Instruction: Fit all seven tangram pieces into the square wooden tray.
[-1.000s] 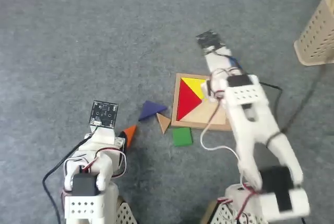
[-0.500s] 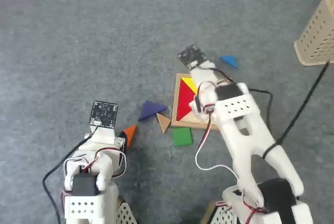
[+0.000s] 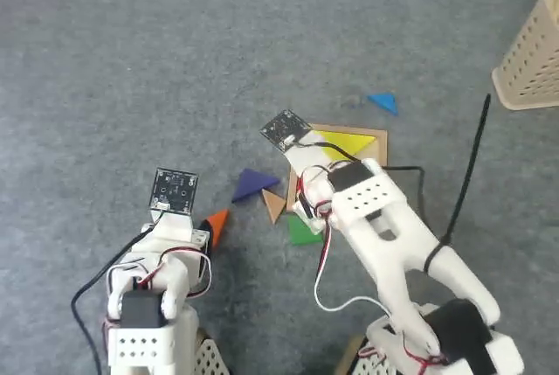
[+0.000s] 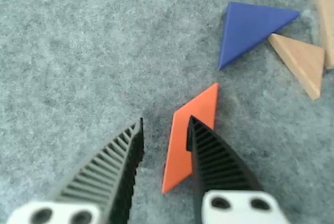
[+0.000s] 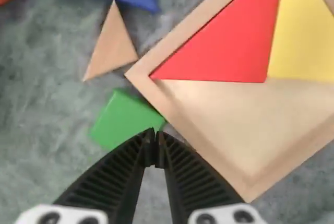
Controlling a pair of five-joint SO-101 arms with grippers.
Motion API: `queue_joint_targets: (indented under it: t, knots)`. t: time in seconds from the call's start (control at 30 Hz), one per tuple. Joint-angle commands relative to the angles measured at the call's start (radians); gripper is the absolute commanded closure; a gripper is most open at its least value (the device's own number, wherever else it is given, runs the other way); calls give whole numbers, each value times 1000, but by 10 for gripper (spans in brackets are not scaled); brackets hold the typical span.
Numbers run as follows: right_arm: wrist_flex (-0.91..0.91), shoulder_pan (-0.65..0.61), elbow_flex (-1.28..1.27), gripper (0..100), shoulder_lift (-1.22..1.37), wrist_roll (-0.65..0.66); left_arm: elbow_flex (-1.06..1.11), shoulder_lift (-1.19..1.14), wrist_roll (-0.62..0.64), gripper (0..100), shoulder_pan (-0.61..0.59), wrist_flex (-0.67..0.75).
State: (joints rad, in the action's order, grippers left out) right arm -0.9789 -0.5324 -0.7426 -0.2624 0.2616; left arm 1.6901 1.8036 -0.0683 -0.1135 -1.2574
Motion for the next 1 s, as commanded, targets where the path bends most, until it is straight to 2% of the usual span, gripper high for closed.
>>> queue_joint_targets:
  t: [0.0, 0.33, 0.47, 0.73, 0.97]
  knots:
    - [45, 76, -14, 992, -62, -8, -5, 15, 5, 867, 0, -6]
    - [186, 65, -127, 992, -62, -6, -5, 15, 5, 867, 0, -6]
    - [240, -19, -127, 992, -54, -8, -5, 15, 5, 867, 0, -6]
    - [490, -232, -170, 992, -51, -8, -5, 15, 5, 867, 0, -6]
    - [602, -262, -166, 992, -50, -6, -5, 15, 5, 867, 0, -6]
